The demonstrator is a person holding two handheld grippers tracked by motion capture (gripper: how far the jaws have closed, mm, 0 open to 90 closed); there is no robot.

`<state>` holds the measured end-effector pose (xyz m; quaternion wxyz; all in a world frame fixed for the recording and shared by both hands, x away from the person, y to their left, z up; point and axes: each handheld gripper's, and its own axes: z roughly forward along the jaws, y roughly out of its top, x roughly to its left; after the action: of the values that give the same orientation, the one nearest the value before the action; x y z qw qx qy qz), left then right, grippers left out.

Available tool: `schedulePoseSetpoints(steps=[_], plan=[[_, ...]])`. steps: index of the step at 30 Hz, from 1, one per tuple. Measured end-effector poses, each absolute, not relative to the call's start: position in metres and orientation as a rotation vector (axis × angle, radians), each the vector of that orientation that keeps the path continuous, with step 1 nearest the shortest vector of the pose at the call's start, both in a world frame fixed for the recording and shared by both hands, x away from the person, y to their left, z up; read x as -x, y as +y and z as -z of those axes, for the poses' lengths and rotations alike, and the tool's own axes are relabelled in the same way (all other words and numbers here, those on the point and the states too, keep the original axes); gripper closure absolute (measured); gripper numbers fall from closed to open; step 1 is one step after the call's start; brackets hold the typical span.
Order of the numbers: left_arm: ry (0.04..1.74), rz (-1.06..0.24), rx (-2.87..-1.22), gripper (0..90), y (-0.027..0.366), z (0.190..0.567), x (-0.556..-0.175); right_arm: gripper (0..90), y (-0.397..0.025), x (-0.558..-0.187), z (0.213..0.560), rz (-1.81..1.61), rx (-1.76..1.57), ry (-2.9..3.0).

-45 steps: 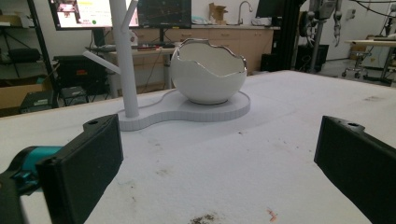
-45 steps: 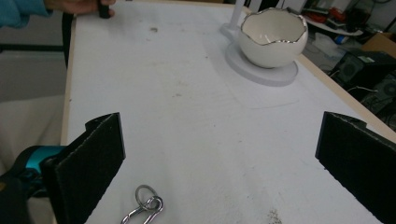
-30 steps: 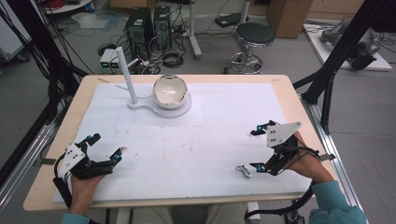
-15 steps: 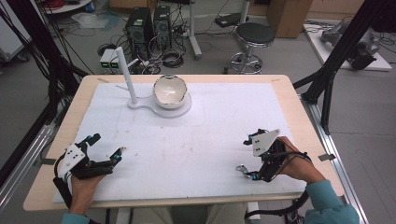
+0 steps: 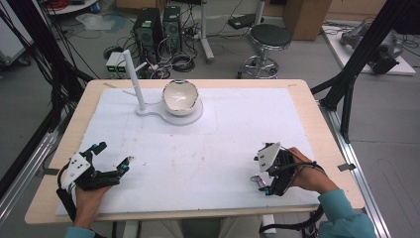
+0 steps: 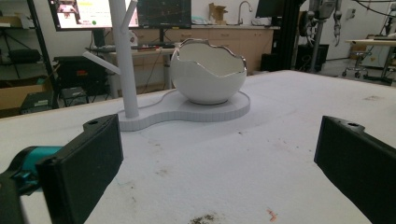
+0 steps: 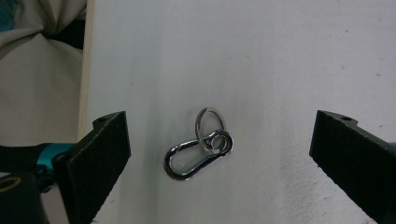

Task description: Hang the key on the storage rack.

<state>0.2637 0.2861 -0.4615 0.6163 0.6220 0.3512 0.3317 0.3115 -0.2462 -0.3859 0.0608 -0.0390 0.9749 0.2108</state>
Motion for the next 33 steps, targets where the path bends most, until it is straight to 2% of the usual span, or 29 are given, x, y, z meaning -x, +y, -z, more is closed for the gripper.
schedulePoseSetpoints(steps=[7,11,16,25,33], plan=[[0.810,-0.764,-1.432,1.7,0.286,0.461,-0.264,5.9,-0.241,-0.313,0.392,-0.559,0.109,2.978],[0.810,-0.763,-1.429,1.7,0.286,0.461,-0.264,16.1,-0.238,-0.314,0.394,-0.521,0.125,3.004],[0.809,-0.765,-1.433,1.7,0.286,0.461,-0.264,21.3,-0.236,-0.316,0.397,-0.484,0.102,3.010],[0.811,-0.765,-1.428,1.7,0.286,0.462,-0.264,40.3,-0.235,-0.317,0.398,-0.451,0.133,3.006],[0.811,-0.765,-1.426,1.7,0.286,0.462,-0.263,50.1,-0.234,-0.318,0.400,-0.402,0.147,3.014]])
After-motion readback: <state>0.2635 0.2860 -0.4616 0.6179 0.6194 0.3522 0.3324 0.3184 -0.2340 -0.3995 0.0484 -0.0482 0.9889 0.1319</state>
